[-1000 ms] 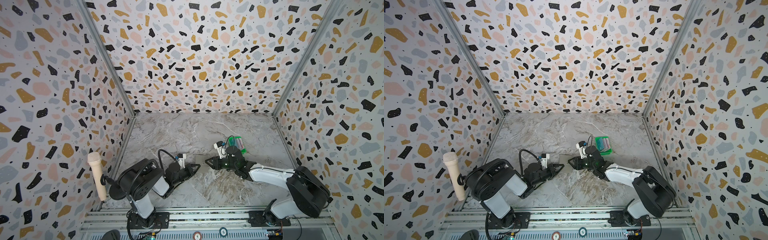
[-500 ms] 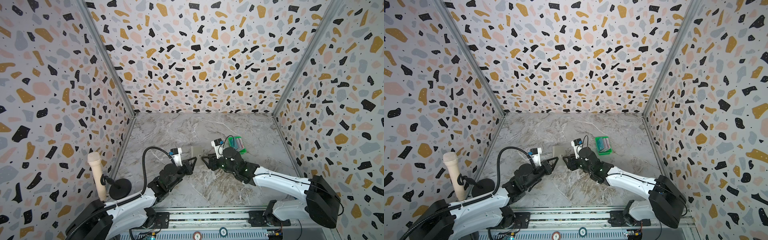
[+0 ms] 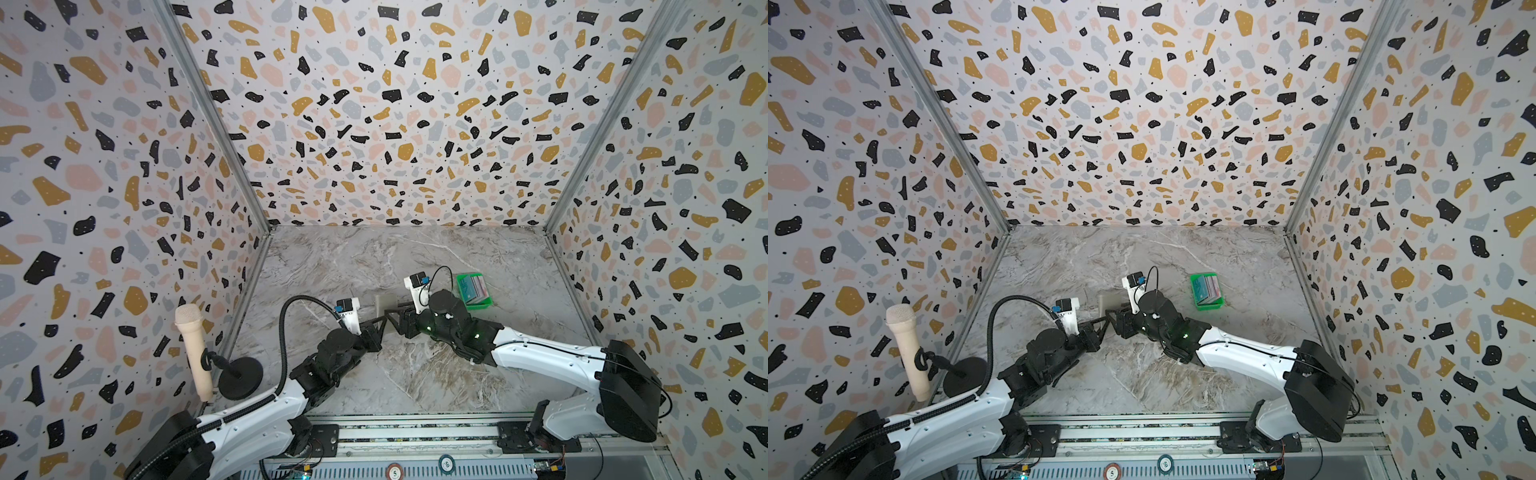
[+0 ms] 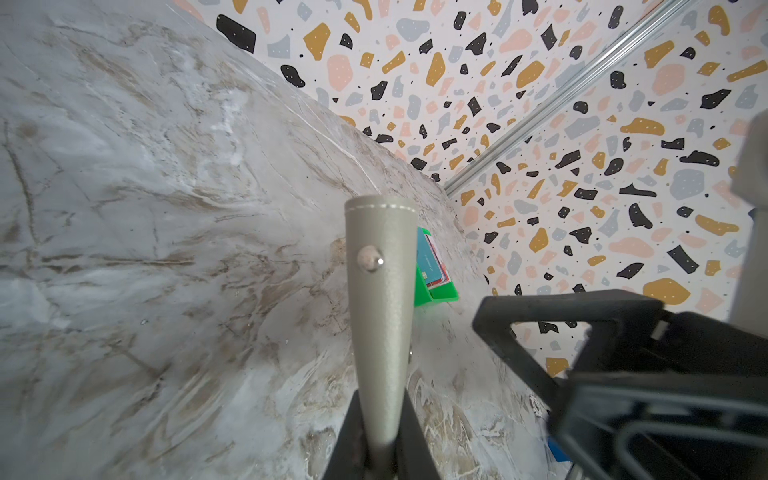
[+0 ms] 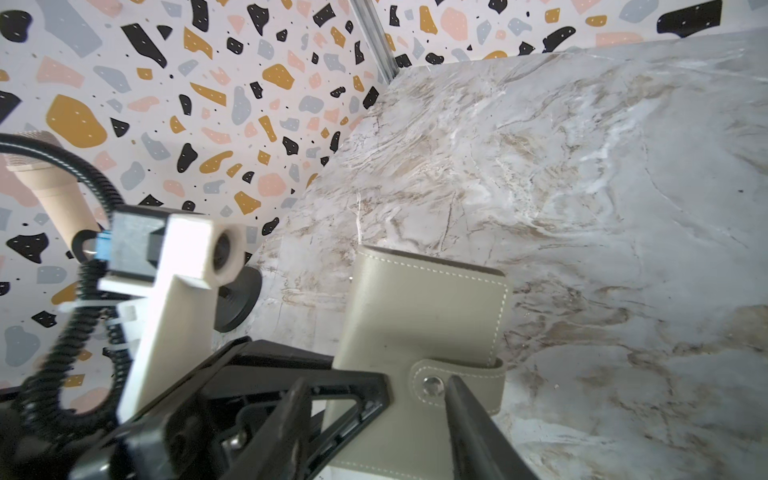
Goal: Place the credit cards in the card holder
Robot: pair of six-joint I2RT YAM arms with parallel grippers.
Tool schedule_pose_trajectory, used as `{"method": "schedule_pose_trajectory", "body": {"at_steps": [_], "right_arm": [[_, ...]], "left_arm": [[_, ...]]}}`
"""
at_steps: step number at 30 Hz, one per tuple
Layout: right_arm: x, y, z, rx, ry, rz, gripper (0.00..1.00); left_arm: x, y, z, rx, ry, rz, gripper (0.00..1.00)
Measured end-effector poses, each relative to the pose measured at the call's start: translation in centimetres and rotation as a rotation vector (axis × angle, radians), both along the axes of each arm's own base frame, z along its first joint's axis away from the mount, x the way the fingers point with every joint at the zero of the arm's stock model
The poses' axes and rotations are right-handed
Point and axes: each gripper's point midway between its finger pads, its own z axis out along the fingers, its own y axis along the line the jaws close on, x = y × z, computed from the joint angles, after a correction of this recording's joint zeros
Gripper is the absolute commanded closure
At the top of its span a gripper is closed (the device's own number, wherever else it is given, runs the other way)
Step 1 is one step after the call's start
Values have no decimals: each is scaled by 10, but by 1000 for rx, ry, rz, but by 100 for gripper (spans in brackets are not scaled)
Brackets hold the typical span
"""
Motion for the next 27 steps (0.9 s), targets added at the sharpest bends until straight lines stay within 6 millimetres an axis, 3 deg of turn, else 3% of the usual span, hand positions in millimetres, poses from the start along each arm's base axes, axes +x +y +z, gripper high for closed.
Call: {"method": "schedule_pose_trajectory", "body": {"at_steps": [6, 16, 27], "right_arm": [[4, 8, -11, -37, 24, -10, 50], [23, 9, -31, -139, 47, -94, 65], [21, 18, -46, -234, 33, -90, 100]], "left_arm": [[-2, 2, 11, -23, -27, 0, 100], [-2, 6, -1, 8, 10, 13, 100], [-4, 10, -17, 60, 57, 22, 100]]}}
